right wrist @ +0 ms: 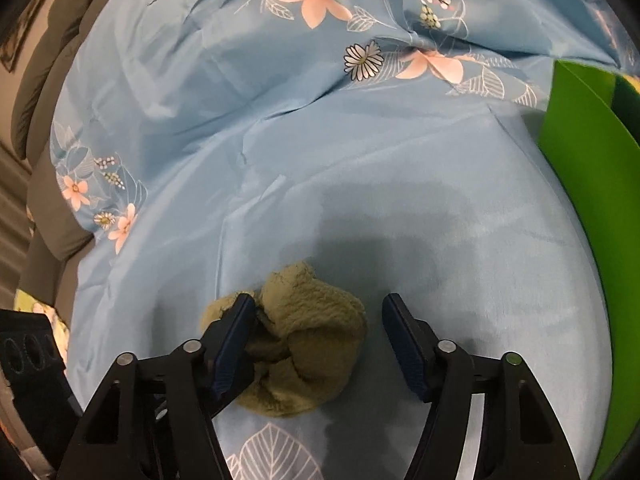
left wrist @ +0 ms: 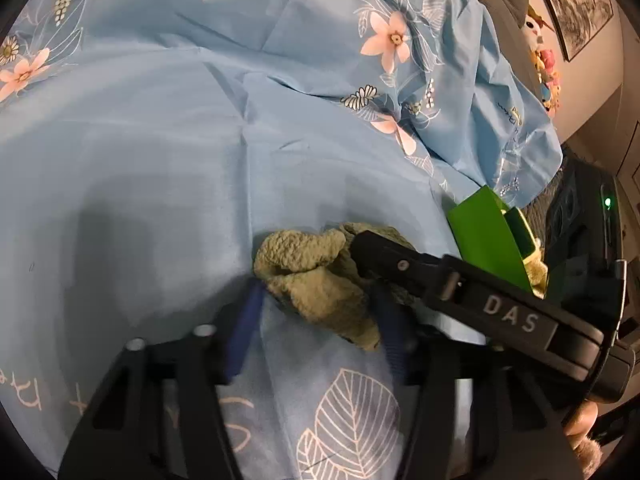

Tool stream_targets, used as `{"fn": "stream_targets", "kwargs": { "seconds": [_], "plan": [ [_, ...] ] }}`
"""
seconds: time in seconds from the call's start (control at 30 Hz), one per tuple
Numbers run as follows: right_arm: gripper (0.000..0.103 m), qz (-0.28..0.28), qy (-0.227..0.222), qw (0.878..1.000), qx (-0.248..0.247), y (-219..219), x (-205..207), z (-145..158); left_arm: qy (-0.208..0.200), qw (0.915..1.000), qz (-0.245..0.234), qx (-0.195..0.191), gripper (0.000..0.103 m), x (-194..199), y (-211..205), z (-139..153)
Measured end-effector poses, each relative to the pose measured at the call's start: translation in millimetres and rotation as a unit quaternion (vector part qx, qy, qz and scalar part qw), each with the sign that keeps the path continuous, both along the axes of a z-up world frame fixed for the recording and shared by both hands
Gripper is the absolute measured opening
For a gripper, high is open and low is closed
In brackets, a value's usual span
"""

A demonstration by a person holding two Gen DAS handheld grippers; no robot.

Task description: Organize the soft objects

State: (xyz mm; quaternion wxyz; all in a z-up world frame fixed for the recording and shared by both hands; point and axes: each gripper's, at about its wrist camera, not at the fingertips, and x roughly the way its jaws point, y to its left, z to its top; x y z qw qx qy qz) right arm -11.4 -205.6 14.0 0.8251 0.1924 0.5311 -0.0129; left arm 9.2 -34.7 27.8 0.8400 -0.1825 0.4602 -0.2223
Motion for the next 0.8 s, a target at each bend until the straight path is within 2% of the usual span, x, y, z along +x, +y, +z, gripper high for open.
{"fn": "stream_targets", "kwargs": {
  "seconds": [0.07,0.1,0.17,0.23,0.37,0.5,0.63,0.8],
  "plan": [
    [0.05,0.01,-0.002,1.0,-0.005,2,1,-1,-0.002,1.0,-0.005,0.005,0.022,1,-2,-2],
    [0.046,0.014,-0.002,1.0,-0.008,3,1,-2,0.001,0.9999,-0.013,0.007,0.02,2,-5,-3],
    [0.028,0.022,-0.002,1.0,-0.002,4,1,-3,0.004,0.9997,-0.023,0.003,0.014,3,-9,-6],
    [0.022,0.03,0.001,0.999,0.03,4,-1,-5,-0.005,0.9996,-0.029,0.005,0.011,1,-14,-4],
    [0.02,0.033,-0.002,0.999,0.024,7,-5,-1,-0.018,0.9985,-0.042,0.03,0.007,-6,-25,1],
    [0.02,0.034,-0.024,0.999,0.027,8,-14,18,-0.027,0.9977,-0.05,0.037,0.007,-14,-28,15],
    [0.02,0.037,-0.047,0.998,0.025,7,-26,47,-0.051,0.996,-0.062,0.04,0.007,-25,-31,39],
    [0.02,0.044,-0.072,0.996,0.004,11,-36,99,-0.088,0.9938,-0.065,0.019,0.007,-43,-32,85]
  ]
}}
